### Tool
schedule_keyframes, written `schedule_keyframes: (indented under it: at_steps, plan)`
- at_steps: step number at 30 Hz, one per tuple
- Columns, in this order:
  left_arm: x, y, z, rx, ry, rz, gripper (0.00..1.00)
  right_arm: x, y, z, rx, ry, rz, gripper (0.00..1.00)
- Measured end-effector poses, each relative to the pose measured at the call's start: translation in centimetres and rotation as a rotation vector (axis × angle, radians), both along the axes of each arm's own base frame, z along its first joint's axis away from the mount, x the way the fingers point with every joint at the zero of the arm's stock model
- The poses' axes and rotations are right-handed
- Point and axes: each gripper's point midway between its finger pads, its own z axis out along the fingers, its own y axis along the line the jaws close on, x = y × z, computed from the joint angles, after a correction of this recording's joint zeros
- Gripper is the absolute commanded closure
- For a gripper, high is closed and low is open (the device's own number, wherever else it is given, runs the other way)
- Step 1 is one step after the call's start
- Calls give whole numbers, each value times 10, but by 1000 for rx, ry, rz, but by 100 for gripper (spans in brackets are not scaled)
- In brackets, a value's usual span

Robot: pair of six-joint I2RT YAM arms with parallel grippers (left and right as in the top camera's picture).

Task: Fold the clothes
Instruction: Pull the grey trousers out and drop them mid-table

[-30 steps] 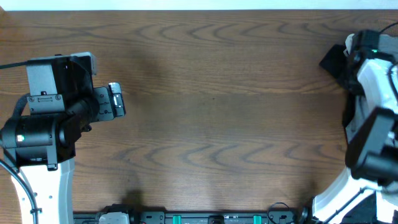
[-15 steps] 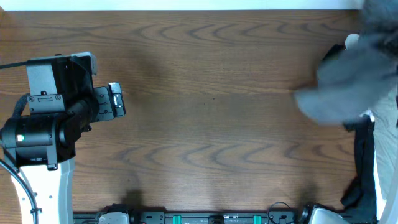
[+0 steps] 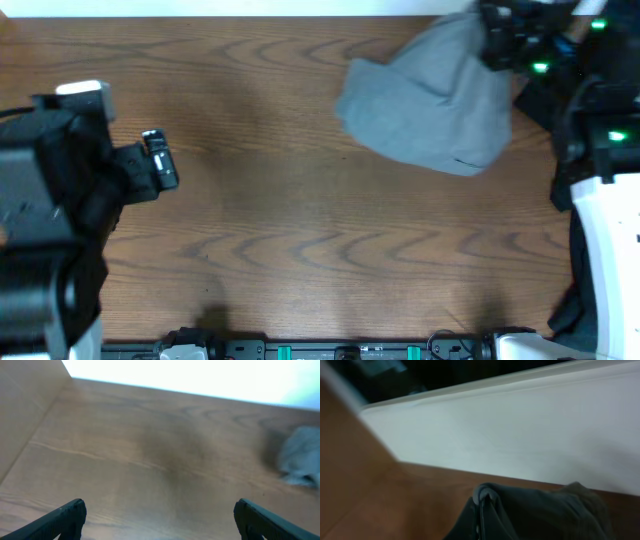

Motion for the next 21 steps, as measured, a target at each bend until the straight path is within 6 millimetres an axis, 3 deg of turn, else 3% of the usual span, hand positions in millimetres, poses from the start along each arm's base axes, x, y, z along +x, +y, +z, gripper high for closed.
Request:
schedule_keyframes:
  at_steps: [2,5,9,15,18,21]
  plan:
    - [-6,0,7,2,-25,2,4,-3,13,0,-3,0,23,99]
    - [-11,0,7,2,-24,2,4,0,6,-5,-24,11,-30,99]
    - [-8,1,4,4,-9,5,4,9,-28,-15,-85,36,-173,99]
    - [-7,1,3,6,-3,7,4,17,-92,-8,-147,6,-365,99]
    - [-7,1,3,6,-3,7,4,17,-89,7,-137,-49,-332,99]
    - [-7,1,3,6,-4,7,4,16,-63,13,-118,-74,-218,99]
